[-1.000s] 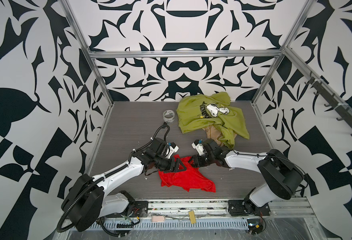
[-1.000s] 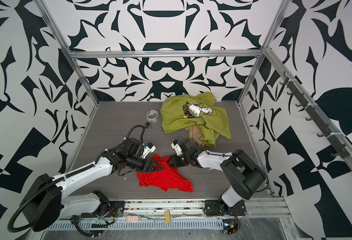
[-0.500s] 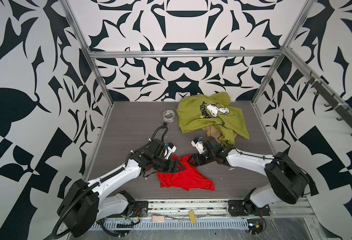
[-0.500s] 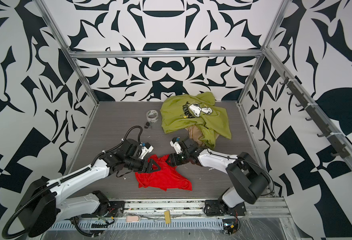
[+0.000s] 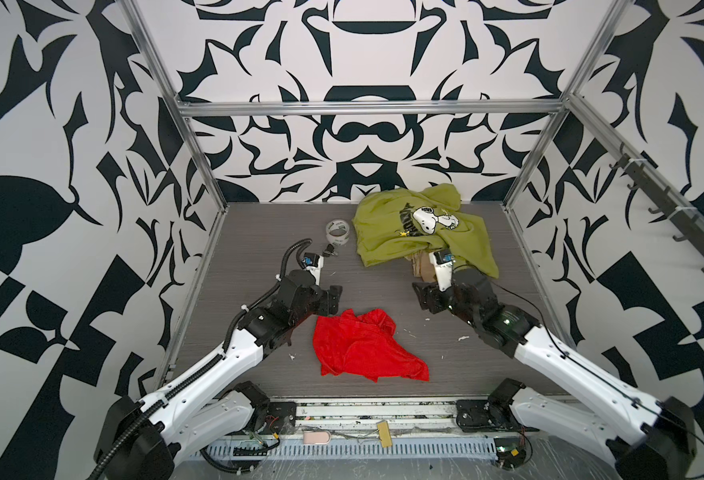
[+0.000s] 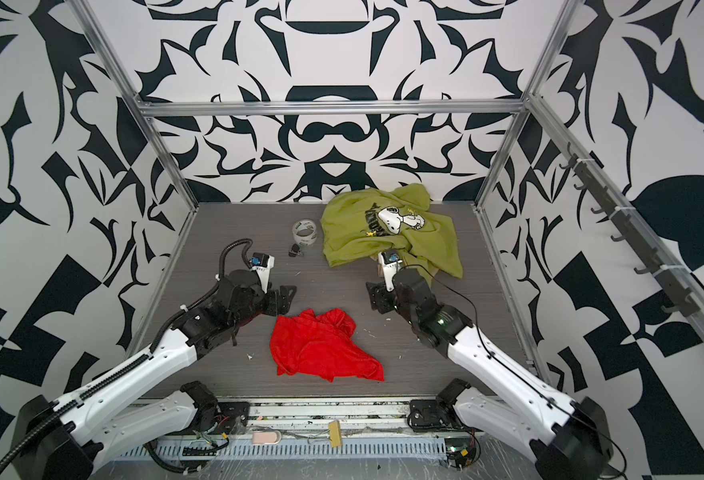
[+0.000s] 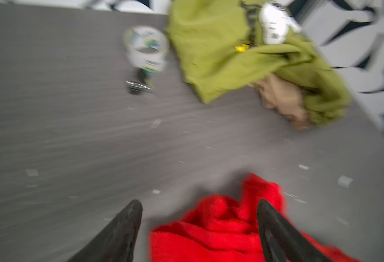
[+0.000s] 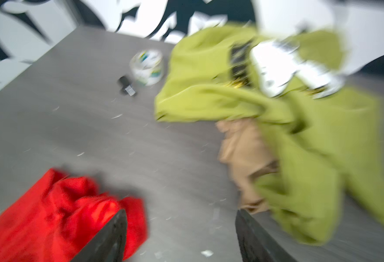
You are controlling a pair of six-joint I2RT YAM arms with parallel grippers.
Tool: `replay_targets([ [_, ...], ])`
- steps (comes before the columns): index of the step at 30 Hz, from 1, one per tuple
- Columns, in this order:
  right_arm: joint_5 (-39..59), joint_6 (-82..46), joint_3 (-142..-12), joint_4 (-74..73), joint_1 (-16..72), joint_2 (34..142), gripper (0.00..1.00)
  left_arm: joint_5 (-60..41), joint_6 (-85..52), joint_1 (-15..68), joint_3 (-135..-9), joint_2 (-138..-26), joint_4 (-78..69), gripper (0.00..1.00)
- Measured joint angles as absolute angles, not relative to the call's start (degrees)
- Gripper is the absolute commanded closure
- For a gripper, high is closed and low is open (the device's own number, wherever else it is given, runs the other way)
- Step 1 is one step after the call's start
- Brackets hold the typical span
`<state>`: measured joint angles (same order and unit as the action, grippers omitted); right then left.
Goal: Pick out a specific cloth from the pile
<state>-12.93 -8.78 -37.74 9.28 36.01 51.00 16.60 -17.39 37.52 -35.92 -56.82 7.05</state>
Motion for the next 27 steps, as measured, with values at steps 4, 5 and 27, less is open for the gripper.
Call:
replay_targets([
  [4,-24.7,3.1,-22.8,-6.9,35.6,43.7,0.26,23.8,-7.4,30.2,-28.4,-60.5,-3.3,0.23],
  [5,-26.5,6.5,-18.5,-11.6,34.9,43.0,0.25,24.3,-5.5,27.7,-27.1,-61.9,-5.6,0.24],
  [27,-24.0,10.3,-9.0,-55.2,16.1,77.3,0.18,8.2,3.6,5.8,-22.2,-81.6,-40.9,0.3],
])
